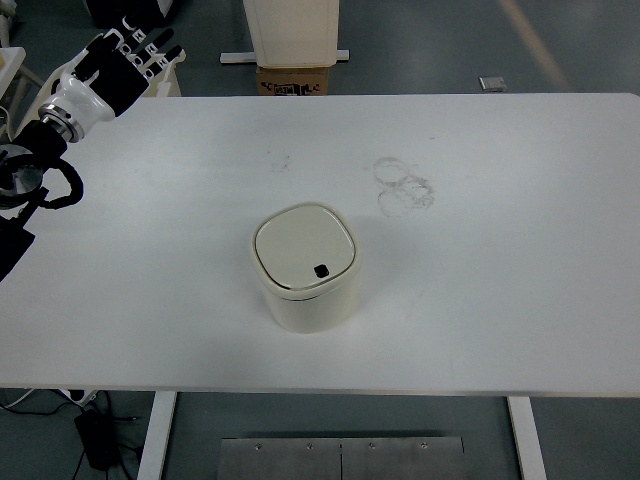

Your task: Close trash bin

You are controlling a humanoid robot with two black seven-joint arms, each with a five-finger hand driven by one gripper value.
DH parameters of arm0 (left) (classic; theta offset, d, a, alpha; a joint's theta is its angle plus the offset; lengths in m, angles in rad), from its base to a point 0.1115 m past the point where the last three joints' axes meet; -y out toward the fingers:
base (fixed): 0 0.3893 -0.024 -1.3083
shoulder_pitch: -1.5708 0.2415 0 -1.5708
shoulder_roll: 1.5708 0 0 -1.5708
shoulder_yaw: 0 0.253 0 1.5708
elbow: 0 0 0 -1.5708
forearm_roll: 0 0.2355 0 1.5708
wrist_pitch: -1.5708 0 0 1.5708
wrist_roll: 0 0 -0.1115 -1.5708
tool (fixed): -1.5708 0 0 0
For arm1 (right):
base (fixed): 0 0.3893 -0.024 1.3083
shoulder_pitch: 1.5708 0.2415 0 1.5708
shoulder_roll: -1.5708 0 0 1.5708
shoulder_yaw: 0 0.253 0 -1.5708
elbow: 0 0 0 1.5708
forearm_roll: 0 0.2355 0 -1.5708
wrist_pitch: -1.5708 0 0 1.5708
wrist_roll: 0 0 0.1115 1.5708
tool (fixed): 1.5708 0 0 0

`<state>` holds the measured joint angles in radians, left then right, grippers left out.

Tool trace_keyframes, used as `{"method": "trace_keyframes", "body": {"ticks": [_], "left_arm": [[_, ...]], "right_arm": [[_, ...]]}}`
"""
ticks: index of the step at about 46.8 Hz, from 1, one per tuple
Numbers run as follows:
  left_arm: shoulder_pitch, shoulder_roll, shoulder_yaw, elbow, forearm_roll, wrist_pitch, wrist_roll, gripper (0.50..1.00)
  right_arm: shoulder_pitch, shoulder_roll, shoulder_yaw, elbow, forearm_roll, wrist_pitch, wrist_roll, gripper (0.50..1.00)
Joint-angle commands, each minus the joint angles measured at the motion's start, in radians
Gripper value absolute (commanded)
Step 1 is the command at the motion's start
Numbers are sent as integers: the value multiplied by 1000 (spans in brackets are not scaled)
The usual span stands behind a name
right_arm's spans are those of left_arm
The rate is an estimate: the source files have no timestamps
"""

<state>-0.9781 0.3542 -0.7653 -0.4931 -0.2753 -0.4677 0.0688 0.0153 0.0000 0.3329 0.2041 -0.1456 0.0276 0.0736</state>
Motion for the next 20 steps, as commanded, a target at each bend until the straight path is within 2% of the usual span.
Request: {"method": "trace_keyframes", "body": {"ticks": [1,9,20], "left_arm": [[13,-12,-2,36,-19,-2,-1,1000],[29,-26,-9,53,-22,-2,-52,1000],[30,-44,-14,76,-27,3,-60,1000]], "right_arm": [[0,0,0,0,0,0,0,993],[2,0,3,0,3,0,0,993],[0,0,2,0,-2,0,-2,993]]}}
